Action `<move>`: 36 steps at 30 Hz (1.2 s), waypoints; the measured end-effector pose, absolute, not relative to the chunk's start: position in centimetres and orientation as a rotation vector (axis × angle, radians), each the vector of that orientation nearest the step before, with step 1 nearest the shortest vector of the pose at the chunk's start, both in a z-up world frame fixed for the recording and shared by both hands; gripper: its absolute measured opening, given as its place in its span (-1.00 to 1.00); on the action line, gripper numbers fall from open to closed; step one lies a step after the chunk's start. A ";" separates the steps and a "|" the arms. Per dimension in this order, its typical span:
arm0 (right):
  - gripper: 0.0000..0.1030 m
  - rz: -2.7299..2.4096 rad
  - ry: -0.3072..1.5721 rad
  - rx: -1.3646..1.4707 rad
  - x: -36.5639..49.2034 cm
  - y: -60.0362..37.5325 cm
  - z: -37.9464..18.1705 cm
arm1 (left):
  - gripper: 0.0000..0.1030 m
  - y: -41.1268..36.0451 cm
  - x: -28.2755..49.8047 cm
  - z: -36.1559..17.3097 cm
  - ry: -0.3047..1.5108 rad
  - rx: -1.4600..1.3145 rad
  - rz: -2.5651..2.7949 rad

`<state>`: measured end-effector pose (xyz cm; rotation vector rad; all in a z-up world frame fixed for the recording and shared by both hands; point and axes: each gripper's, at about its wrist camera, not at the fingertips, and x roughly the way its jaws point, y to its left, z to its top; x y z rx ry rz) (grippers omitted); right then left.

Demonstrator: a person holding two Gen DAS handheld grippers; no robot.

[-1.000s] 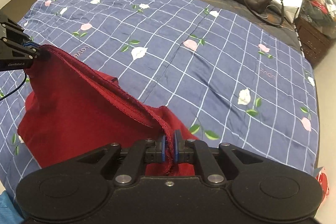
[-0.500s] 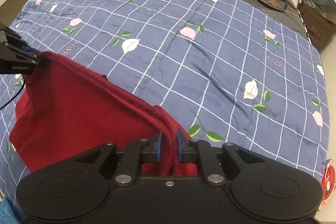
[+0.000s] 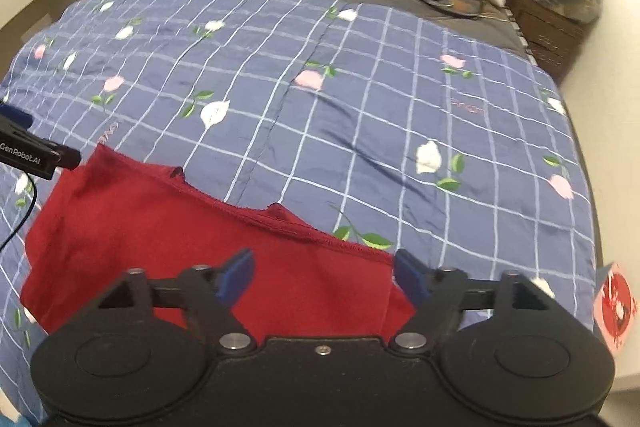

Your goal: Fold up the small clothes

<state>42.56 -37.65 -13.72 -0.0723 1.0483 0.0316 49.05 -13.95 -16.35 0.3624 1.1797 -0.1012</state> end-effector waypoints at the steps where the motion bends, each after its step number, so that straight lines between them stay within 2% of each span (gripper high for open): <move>1: 0.72 0.016 1.036 -0.064 41.9 -37.6 -13.3 | 0.94 -13.5 48.8 -16.0 1.179 0.342 -0.092; 3: 0.88 -0.020 1.009 -0.047 40.6 -37.5 -12.6 | 0.99 -12.4 47.8 -15.4 1.176 0.290 -0.073; 9: 0.98 -0.094 0.947 0.019 36.0 -36.5 -10.6 | 0.99 -9.5 43.5 -13.8 1.171 0.203 -0.044; 25: 0.98 -0.128 1.019 0.209 23.8 -28.7 -8.0 | 0.99 -5.2 27.3 -10.6 1.274 0.186 -0.039; 36: 0.99 -0.102 1.070 0.194 17.1 -23.8 -7.6 | 0.99 -0.2 19.1 -7.9 1.273 0.268 0.017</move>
